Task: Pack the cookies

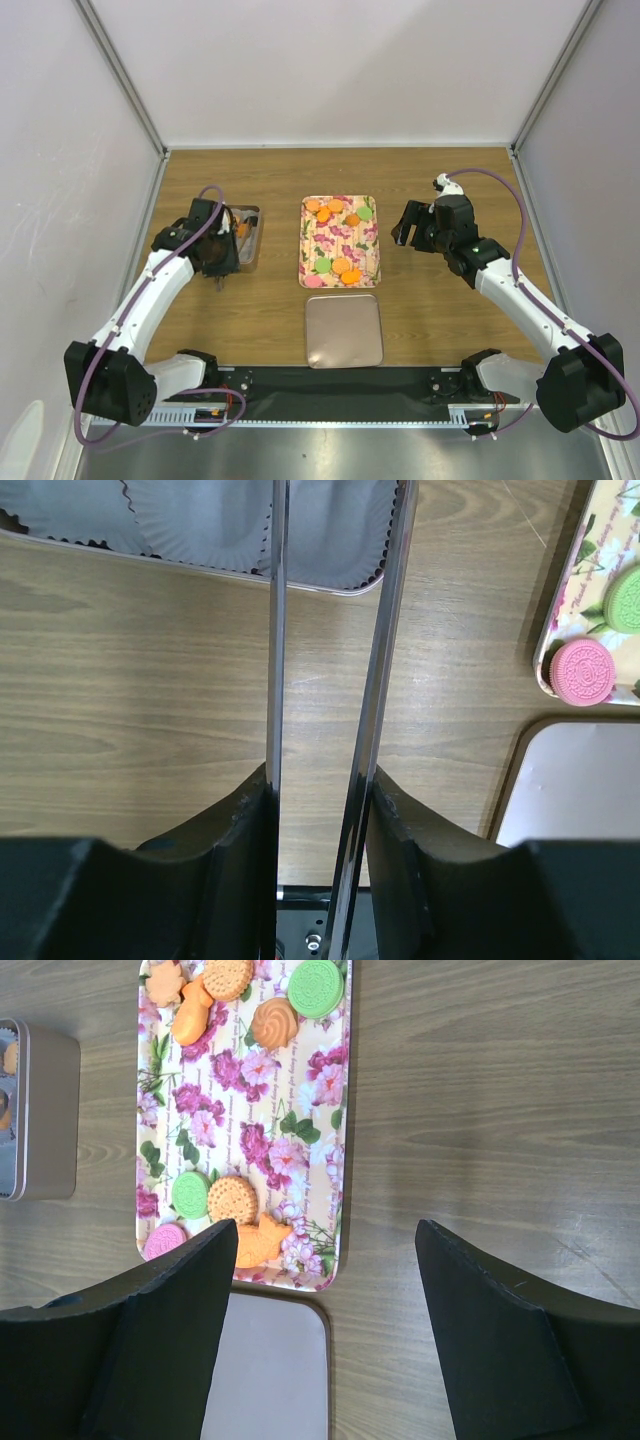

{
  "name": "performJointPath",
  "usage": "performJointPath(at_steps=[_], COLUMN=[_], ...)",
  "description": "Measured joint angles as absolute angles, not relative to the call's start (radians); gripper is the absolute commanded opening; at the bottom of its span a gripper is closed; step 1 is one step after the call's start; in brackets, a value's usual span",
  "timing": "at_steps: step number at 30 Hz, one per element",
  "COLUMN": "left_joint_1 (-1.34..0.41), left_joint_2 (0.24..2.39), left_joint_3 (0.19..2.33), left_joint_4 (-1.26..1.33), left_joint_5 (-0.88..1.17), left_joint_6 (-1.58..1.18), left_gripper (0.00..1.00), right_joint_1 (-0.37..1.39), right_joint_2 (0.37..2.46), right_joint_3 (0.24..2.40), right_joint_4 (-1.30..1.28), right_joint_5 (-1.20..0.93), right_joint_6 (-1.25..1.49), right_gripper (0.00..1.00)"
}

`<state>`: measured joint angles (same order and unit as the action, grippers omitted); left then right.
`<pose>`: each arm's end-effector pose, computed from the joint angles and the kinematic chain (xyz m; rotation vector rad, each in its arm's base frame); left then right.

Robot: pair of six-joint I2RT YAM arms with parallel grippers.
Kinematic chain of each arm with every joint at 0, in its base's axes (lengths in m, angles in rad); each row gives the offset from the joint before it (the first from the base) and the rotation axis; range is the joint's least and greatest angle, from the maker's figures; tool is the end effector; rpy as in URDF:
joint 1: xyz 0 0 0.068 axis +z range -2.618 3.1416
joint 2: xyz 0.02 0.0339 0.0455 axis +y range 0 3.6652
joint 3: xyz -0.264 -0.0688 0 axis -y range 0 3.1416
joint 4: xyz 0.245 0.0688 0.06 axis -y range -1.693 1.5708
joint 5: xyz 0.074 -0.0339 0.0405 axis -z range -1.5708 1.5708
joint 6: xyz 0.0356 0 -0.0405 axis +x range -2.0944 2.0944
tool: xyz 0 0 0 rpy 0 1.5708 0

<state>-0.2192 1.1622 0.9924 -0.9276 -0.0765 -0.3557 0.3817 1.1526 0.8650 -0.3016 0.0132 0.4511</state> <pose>0.2121 -0.0445 0.2760 -0.2063 2.6573 -0.0845 0.2376 0.0949 0.2819 0.0840 2.1955 0.4616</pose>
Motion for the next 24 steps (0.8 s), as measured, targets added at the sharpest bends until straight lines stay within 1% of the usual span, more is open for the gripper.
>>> performJointPath(at_steps=[17,21,24], left_joint_1=[-0.213,-0.212,-0.212], left_joint_2=[1.176,1.176,1.176], left_joint_3=[0.944,0.950,0.993], left_joint_4=[-0.893,-0.900,-0.926], left_joint_5=[-0.063,-0.067,-0.068], left_joint_6=[-0.356,-0.354,-0.349], left_gripper=[0.47,0.47,0.47], right_joint_1=[0.382,0.382,0.382], right_joint_2=[1.153,1.153,1.153], right_joint_3=[0.865,0.865,0.865], right_joint_4=[-0.302,-0.302,-0.302], right_joint_5=[0.013,0.013,0.013], right_joint_6=[0.451,0.451,0.451], right_gripper=[0.78,0.78,0.78])
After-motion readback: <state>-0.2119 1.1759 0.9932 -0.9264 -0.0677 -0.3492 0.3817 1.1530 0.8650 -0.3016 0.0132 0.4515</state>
